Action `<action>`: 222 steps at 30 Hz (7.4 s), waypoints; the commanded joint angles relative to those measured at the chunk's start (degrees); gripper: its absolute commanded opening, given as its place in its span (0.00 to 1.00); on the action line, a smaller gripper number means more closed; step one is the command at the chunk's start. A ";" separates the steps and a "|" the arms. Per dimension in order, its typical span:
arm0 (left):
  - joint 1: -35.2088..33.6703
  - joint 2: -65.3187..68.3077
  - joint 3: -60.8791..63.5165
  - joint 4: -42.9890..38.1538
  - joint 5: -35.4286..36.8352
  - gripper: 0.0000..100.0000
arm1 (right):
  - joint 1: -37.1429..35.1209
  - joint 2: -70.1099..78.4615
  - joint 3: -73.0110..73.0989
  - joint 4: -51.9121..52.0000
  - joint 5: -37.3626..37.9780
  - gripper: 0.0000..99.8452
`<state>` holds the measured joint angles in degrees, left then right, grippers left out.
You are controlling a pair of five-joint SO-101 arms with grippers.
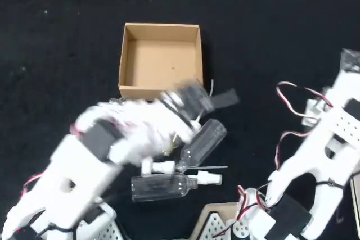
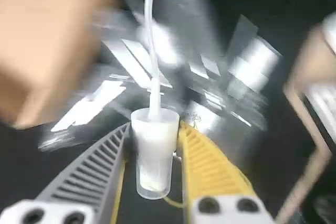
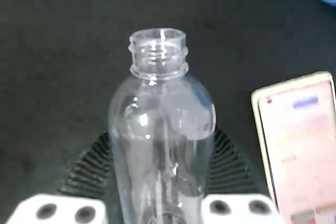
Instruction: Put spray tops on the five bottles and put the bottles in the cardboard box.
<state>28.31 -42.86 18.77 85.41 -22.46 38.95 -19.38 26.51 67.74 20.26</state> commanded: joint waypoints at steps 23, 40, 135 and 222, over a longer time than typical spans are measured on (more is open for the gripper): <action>-51.38 13.01 16.92 -20.92 -11.43 0.07 | -33.05 -0.40 12.35 -28.22 -14.42 0.07; -52.35 38.59 4.00 -17.58 -28.04 0.29 | -30.95 -0.13 24.04 -42.37 -16.35 0.07; -56.57 67.78 -22.46 -18.81 64.97 0.07 | -30.95 -0.04 24.04 -42.11 -16.26 0.07; -27.47 33.58 -47.08 -21.89 33.76 0.06 | -54.51 -15.16 18.33 -47.47 -16.88 0.07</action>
<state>-2.37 -6.20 -25.10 68.00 10.42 -13.19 -31.16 49.54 23.52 3.91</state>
